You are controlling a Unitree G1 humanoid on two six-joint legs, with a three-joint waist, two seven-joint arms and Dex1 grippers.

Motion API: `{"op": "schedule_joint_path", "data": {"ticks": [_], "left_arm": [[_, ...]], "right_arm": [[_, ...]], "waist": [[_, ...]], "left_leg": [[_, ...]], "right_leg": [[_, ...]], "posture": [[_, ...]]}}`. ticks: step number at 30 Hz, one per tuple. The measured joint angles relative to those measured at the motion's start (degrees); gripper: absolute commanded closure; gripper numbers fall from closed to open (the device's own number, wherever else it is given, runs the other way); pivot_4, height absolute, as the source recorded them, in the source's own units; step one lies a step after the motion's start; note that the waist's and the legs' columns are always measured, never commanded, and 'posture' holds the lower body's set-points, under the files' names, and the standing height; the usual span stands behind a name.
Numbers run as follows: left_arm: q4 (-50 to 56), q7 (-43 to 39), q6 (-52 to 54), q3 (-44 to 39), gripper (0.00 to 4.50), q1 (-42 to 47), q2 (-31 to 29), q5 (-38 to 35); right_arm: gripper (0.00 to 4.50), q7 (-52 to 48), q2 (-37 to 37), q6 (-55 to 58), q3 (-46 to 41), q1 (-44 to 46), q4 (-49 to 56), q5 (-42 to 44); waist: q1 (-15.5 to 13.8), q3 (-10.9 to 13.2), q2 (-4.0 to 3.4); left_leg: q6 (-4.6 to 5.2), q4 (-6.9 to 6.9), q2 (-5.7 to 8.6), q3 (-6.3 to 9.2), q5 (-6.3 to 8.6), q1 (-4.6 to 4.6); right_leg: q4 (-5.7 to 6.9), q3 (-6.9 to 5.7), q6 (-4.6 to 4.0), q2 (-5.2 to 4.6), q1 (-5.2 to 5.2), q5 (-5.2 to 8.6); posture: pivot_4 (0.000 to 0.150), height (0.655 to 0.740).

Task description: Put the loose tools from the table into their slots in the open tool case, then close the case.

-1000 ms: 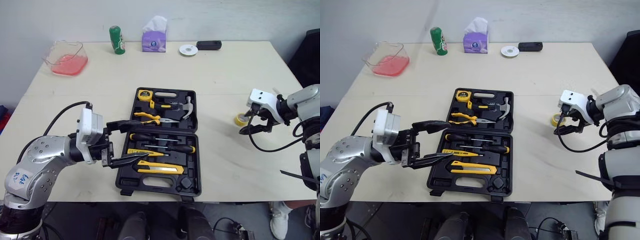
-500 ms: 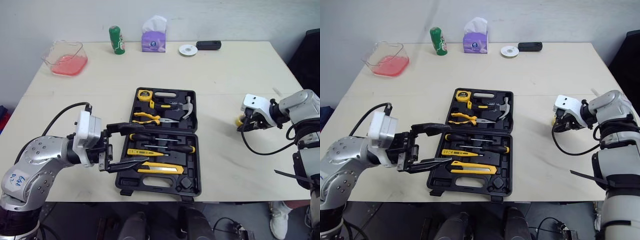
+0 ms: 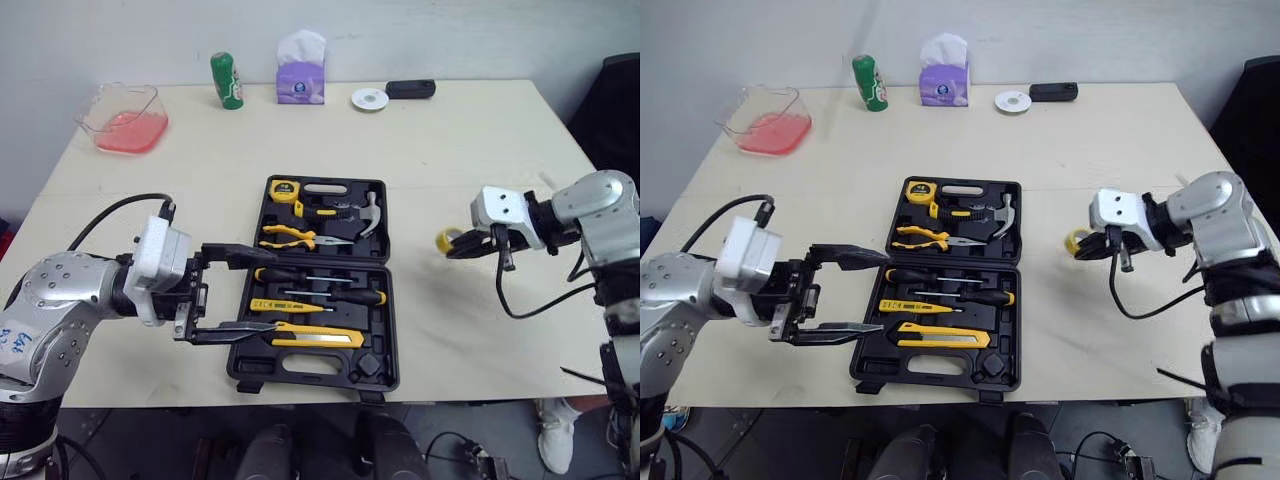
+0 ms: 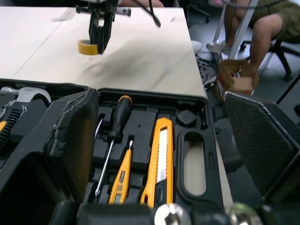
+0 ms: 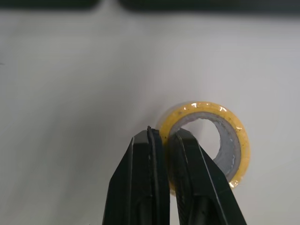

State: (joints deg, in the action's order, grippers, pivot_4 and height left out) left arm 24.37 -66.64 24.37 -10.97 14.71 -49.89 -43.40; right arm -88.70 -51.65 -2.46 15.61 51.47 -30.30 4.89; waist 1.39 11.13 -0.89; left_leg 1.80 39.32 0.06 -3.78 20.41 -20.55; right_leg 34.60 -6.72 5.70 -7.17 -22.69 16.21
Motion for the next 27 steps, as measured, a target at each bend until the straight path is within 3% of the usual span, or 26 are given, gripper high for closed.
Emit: {"op": "schedule_joint_path", "data": {"ticks": [5, 11, 27], "left_arm": [[-0.5, -3.0, -8.1, 1.2, 0.00, -2.9, 2.3, 5.1], [-0.3, -4.0, -9.6, 2.4, 0.00, -7.0, 2.5, 6.4], [4.8, -1.5, -8.6, 0.1, 0.00, -15.2, 1.3, 6.6]], "right_arm": [[4.49, -0.2, -1.7, 10.2, 1.3, -11.8, 29.4, 12.4], [4.49, 0.1, -1.8, 19.2, 5.1, -16.7, 48.4, 16.1], [4.49, 1.0, -0.3, 19.7, 11.1, -21.6, 52.3, 9.0]], "waist": [[-0.2, 0.0, 0.00], [-0.7, 0.0, 0.02], [-1.3, 0.0, 0.19]], "left_leg": [[-0.05, 0.00, -0.04, 0.00, 0.04, 0.02], [-0.02, 0.03, -0.01, 0.00, 0.05, 0.03], [0.04, 0.04, 0.01, 0.04, 0.06, 0.10]], "right_leg": [[-0.01, -0.02, 0.00, -0.16, 0.00, 0.00], [0.01, 0.01, 0.00, -0.26, 0.00, 0.00], [-0.04, -0.02, -0.02, -0.32, 0.05, 0.01]], "posture": [[0.150, 0.7400], [0.150, 0.7400], [0.150, 0.7400]]}}
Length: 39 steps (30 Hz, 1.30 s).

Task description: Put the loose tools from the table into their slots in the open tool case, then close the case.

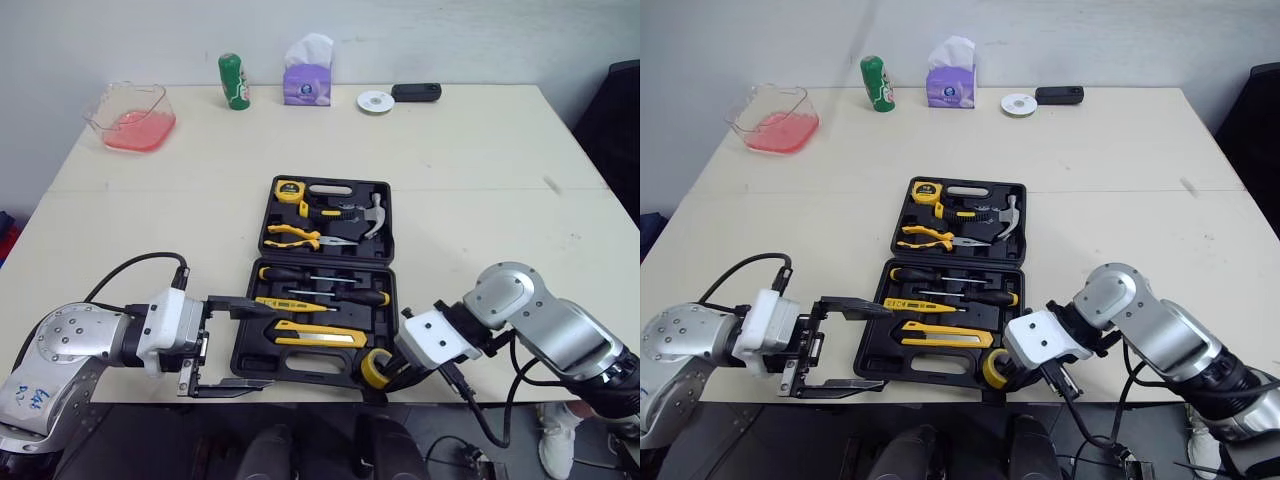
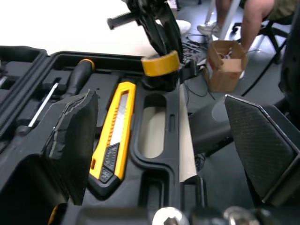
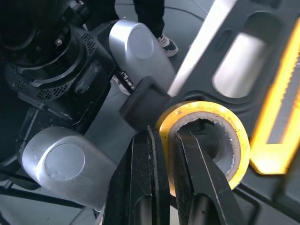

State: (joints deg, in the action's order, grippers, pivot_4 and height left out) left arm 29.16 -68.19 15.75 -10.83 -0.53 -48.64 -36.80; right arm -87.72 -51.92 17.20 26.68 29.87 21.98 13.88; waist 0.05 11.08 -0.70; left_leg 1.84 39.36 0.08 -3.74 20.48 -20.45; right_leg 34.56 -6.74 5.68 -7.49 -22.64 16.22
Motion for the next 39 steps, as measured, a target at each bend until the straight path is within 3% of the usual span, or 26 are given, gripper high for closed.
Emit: {"op": "schedule_joint_path", "data": {"ticks": [11, 25, 32, 39], "left_arm": [[1.5, 1.1, 0.8, -1.4, 0.00, -2.5, -0.4, 0.0], [1.6, 2.3, 1.0, -1.7, 0.00, -4.1, -0.5, 0.2], [0.6, 1.7, 0.3, -1.9, 0.00, -3.9, -0.7, 0.5], [-0.7, 1.2, 0.0, -1.6, 0.00, -3.0, -0.9, 1.2]], "right_arm": [[4.49, 0.1, 2.5, -1.5, 2.2, 3.3, -3.1, -6.2], [4.49, -1.1, -2.0, 5.1, 5.8, 6.5, -0.2, -5.5], [1.46, -1.3, -6.4, 5.8, 8.1, 9.0, -0.5, 0.3], [1.46, -1.4, -12.0, 7.1, 10.5, 15.6, 0.3, 12.2]], "waist": [[0.2, -0.1, 0.15], [-0.6, -0.1, 0.22], [-0.4, -0.1, 0.19], [0.2, 0.0, 0.08]], "left_leg": [[-0.05, -0.01, -0.07, -0.01, 0.02, 0.16], [0.09, 0.00, 0.05, 0.12, 0.13, 0.12], [0.05, -0.02, 0.02, 0.10, 0.15, 0.07], [0.01, -0.04, -0.06, 0.07, 0.17, 0.02]], "right_leg": [[0.00, 0.01, -0.07, 0.04, 0.11, 0.04], [-0.36, -0.07, -0.03, -0.13, 0.23, 0.01], [-0.37, -0.08, -0.03, -0.09, 0.15, 0.01], [-0.36, -0.09, -0.04, -0.05, 0.07, 0.02]], "posture": [[0.150, 0.7400], [0.150, 0.7400], [0.150, 0.7400], [0.150, 0.7400]]}}
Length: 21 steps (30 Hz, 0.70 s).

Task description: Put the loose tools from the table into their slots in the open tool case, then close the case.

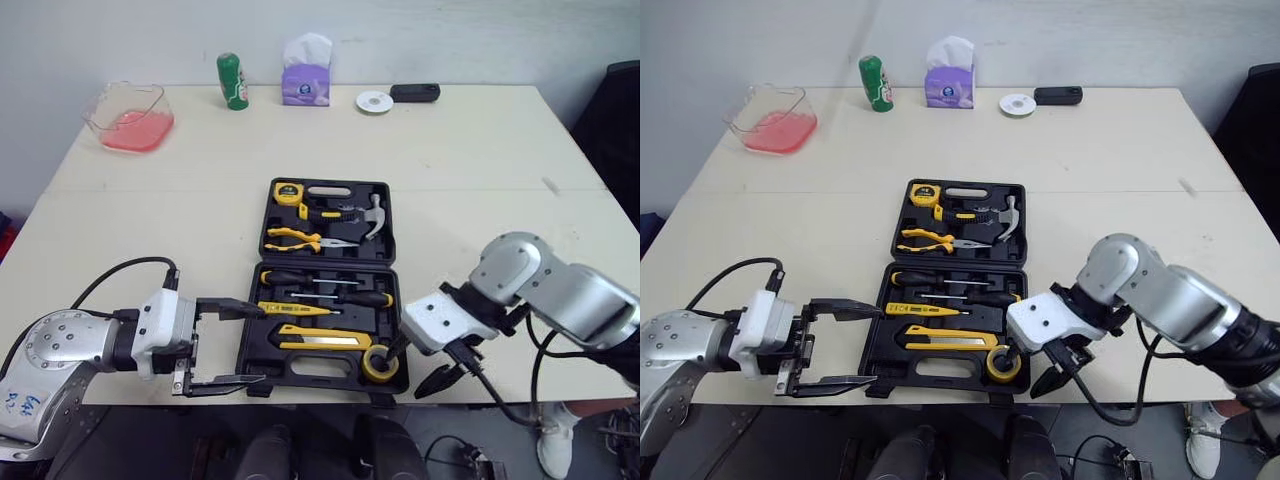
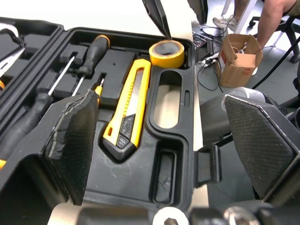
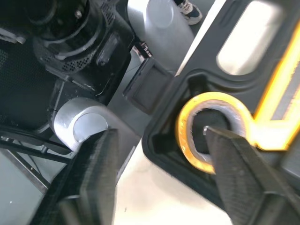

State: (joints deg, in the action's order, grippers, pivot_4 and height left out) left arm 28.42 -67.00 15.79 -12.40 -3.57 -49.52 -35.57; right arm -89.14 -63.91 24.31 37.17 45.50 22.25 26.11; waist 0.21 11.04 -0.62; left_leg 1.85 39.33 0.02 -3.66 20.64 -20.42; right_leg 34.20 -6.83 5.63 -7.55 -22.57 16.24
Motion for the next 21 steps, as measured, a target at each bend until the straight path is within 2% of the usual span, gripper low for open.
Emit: {"op": "schedule_joint_path", "data": {"ticks": [3, 10, 13, 16, 17, 18, 21], "left_arm": [[0.1, 0.5, 0.0, 0.0, 0.00, 0.1, 0.2, 0.0], [0.3, 1.6, 0.6, 0.1, 0.00, -0.4, 1.2, -0.1], [0.3, 1.9, 1.0, 0.0, 0.00, -0.4, 1.2, -0.2], [0.3, 1.9, 1.2, -0.4, 0.00, -0.2, 1.1, -0.4], [0.2, 1.9, 1.2, -0.5, 0.00, 0.0, 1.2, -0.4], [0.2, 2.0, 1.2, -0.5, 0.00, 0.3, 1.2, -0.4], [0.1, 1.9, 1.3, -0.5, 0.00, 0.7, 1.2, -0.5]], "right_arm": [[1.46, 0.0, -1.5, -0.5, -1.7, -1.9, -0.3, 2.7], [1.46, 0.6, 6.6, -9.3, -20.5, -19.7, -9.5, 10.4], [2.27, 2.7, 8.9, -9.1, -24.5, -23.5, -10.1, 10.9], [3.68, 5.4, 12.1, -10.6, -26.7, -28.9, -8.5, 10.4], [4.29, 7.9, 16.1, -11.6, -26.8, -31.8, -7.7, 9.8], [4.42, 9.0, 17.6, -12.0, -26.4, -33.1, -7.3, 9.4], [4.42, 9.4, 18.5, -15.0, -26.4, -34.8, -7.3, 6.9]], "waist": [[-0.1, 0.0, 0.02], [-0.5, 0.0, 0.09], [-0.5, 0.0, 0.09], [-0.4, 0.0, 0.10], [-0.3, 0.0, 0.12], [-0.3, 0.0, 0.06], [-0.3, 0.0, 0.03]], "left_leg": [[0.00, -0.01, 0.00, 0.01, 0.01, -0.01], [0.07, -0.01, 0.05, -0.01, -0.01, 0.00], [0.08, 0.00, 0.03, -0.02, -0.02, 0.01], [0.01, -0.03, -0.01, 0.00, -0.03, 0.01], [-0.01, -0.04, -0.04, 0.00, -0.03, 0.04], [-0.01, -0.04, -0.01, -0.07, -0.03, 0.03], [0.03, -0.03, 0.05, -0.09, -0.05, 0.07]], "right_leg": [[-0.04, -0.01, 0.00, 0.00, 0.02, 0.00], [0.16, -0.02, 0.06, 0.00, 0.11, -0.03], [0.21, -0.01, 0.06, 0.00, 0.09, -0.03], [0.21, -0.03, 0.04, 0.05, 0.08, -0.02], [0.21, -0.03, 0.03, 0.09, 0.11, -0.02], [0.26, 0.03, 0.03, 0.08, 0.06, -0.02], [0.28, 0.06, 0.04, 0.05, 0.08, -0.02]], "posture": [[0.150, 0.7400], [0.150, 0.7400], [0.150, 0.7400], [0.150, 0.7400], [0.150, 0.7400], [0.150, 0.7400], [0.150, 0.7400]]}}
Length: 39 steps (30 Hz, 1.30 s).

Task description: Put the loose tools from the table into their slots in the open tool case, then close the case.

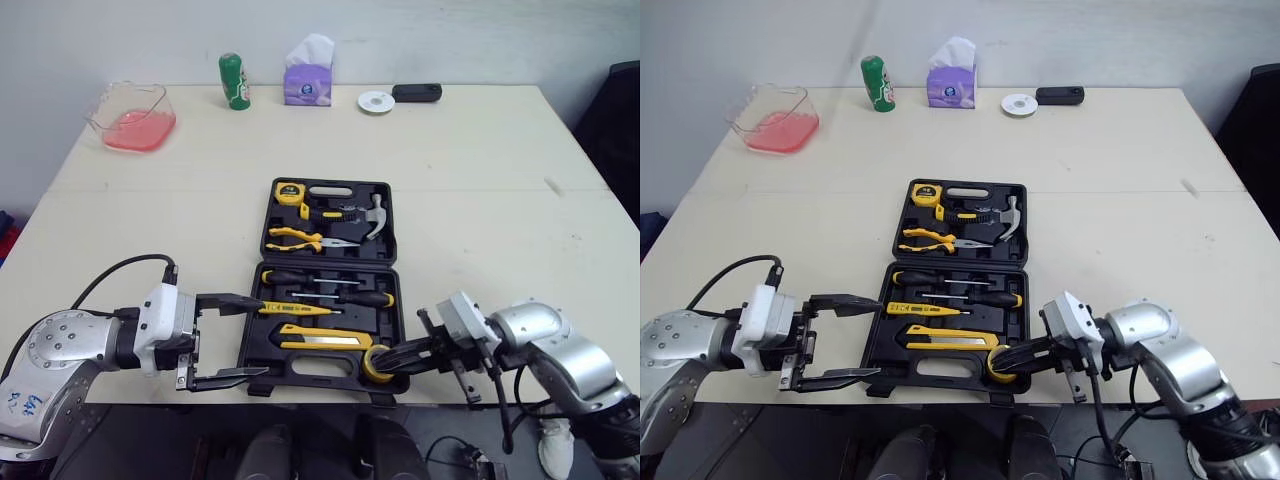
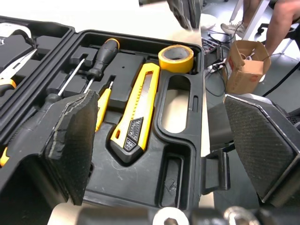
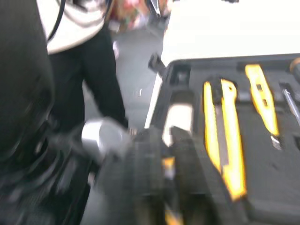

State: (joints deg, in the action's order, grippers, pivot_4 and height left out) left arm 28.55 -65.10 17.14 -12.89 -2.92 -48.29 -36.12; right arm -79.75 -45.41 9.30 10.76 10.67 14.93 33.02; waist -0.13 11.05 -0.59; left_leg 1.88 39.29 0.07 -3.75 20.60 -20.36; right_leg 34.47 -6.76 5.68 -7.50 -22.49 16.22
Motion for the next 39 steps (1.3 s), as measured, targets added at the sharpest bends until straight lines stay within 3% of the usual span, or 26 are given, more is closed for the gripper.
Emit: {"op": "schedule_joint_path", "data": {"ticks": [7, 26, 31, 37, 39], "left_arm": [[-2.5, -0.9, 1.9, 0.0, 0.00, 5.0, -0.7, -1.2], [-2.2, -0.5, 4.1, -2.3, 0.00, 1.9, -2.2, -1.8], [-1.9, -0.3, 3.0, -3.7, 0.00, -2.4, -2.1, -0.4], [-4.3, 5.8, 1.6, -8.0, 0.00, -2.5, 1.6, 0.9], [-6.8, 9.9, 2.1, -10.4, 0.00, -0.8, 3.2, 0.8]], "right_arm": [[4.42, -4.5, 2.1, -13.1, 0.8, 0.3, -9.8, -8.6], [4.42, -2.7, 6.3, -15.5, 4.9, 4.6, -12.9, -14.0], [4.42, -0.5, 6.1, -16.7, 5.8, 3.6, -11.9, -15.5], [4.42, 2.3, 5.0, -10.4, 1.3, 1.2, -9.9, -10.7], [4.42, 5.2, 2.3, -4.5, -4.0, 1.7, -9.3, -7.6]], "waist": [[0.0, 0.0, 0.04], [0.2, -0.1, 0.13], [0.4, -0.3, 0.41], [0.0, -0.2, 0.32], [-0.2, -0.2, 0.23]], "left_leg": [[0.01, 0.00, -0.01, 0.01, -0.01, 0.02], [-0.07, 0.00, -0.07, 0.02, -0.03, 0.10], [-0.13, -0.03, -0.14, 0.01, -0.02, 0.24], [-0.09, -0.02, -0.05, 0.07, -0.02, 0.15], [-0.05, -0.02, 0.01, 0.07, -0.03, 0.08]], "right_leg": [[0.00, -0.02, 0.00, 0.05, 0.02, 0.00], [0.03, 0.01, -0.02, 0.04, 0.06, 0.01], [-0.01, 0.03, -0.10, 0.05, 0.13, 0.06], [-0.04, 0.03, -0.11, -0.11, 0.05, 0.05], [-0.02, 0.03, -0.08, -0.18, -0.03, 0.04]], "posture": [[0.150, 0.7400], [0.150, 0.7400], [0.150, 0.7400], [0.150, 0.7400], [0.150, 0.7400]]}}
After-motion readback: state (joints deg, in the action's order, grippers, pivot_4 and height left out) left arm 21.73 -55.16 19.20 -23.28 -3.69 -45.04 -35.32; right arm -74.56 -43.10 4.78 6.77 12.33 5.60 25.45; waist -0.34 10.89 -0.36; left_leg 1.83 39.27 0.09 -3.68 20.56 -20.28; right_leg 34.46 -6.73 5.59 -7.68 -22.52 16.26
